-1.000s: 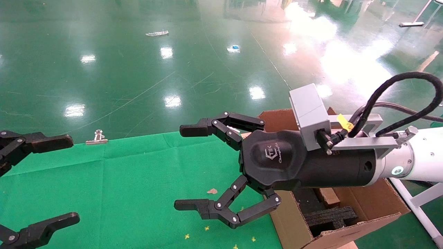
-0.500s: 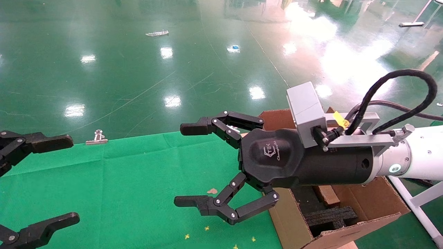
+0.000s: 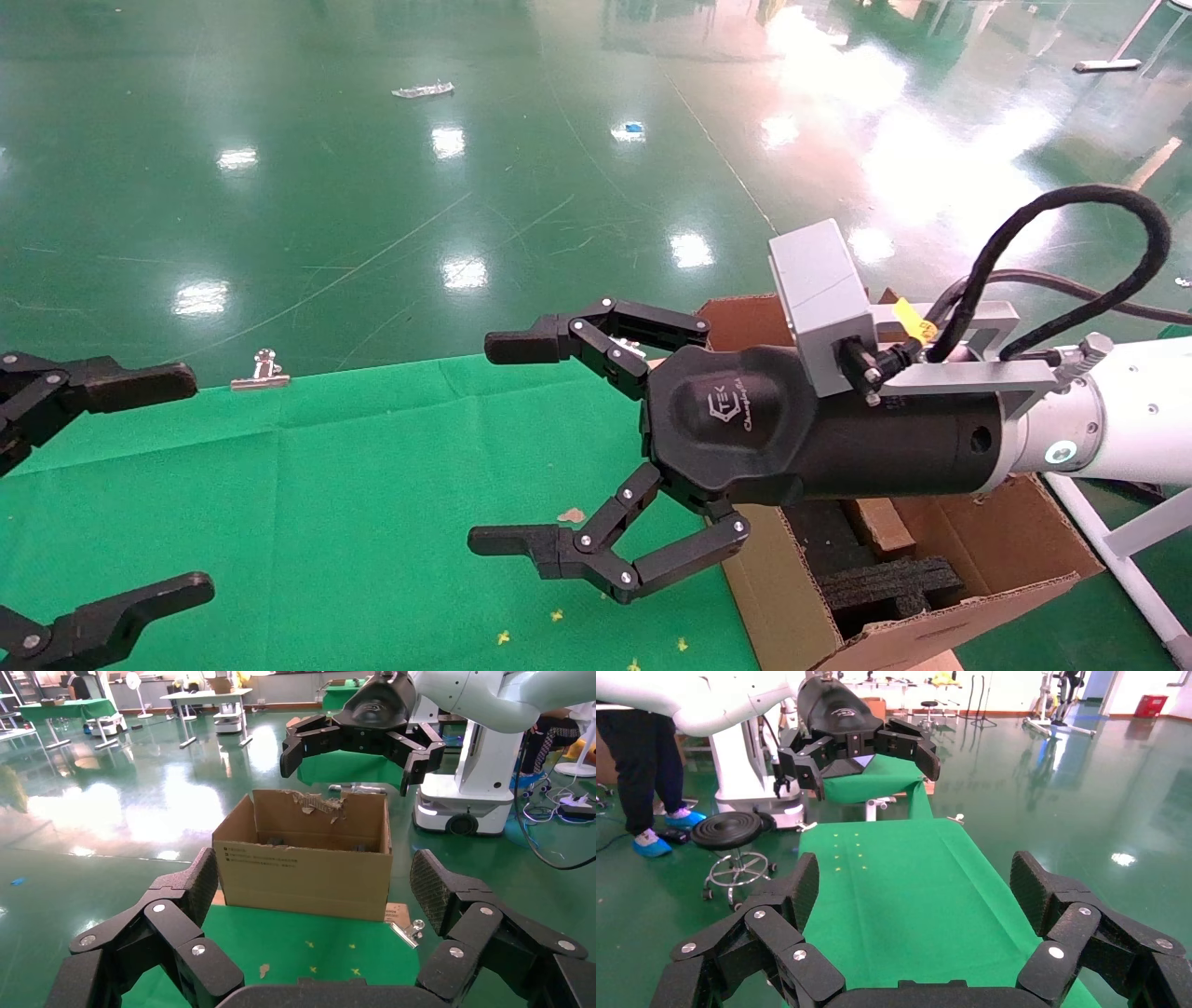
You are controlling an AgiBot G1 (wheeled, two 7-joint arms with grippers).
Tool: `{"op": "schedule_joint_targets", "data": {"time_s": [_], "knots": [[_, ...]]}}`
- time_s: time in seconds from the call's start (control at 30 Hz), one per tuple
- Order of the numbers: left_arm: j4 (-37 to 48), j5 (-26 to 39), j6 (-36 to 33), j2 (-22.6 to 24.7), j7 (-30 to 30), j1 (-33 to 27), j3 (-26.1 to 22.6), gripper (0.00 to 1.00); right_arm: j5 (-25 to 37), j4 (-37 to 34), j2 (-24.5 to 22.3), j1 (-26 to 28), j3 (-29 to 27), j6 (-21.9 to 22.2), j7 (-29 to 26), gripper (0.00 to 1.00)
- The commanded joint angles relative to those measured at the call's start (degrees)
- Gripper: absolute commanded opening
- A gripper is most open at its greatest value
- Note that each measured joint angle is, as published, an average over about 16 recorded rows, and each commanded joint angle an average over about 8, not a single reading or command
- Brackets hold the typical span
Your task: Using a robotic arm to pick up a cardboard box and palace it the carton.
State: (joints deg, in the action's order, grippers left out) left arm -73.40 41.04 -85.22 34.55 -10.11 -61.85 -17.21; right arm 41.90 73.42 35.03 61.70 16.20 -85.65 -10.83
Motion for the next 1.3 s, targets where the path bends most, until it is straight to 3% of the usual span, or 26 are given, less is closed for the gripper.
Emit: {"op": "schedule_joint_targets", "data": {"time_s": [0.03, 1.3], "knots": [[0.0, 0.0, 0.0, 0.0, 0.0, 0.0, 0.0, 1.0, 0.01, -0.02, 0.01, 0.02, 0.02, 0.01, -0.01, 1.0], [0.0, 0.0, 0.0, 0.0, 0.0, 0.0, 0.0, 1.0, 0.06, -0.11, 0.02, 0.12, 0.13, 0.05, -0.03, 1.0]]}}
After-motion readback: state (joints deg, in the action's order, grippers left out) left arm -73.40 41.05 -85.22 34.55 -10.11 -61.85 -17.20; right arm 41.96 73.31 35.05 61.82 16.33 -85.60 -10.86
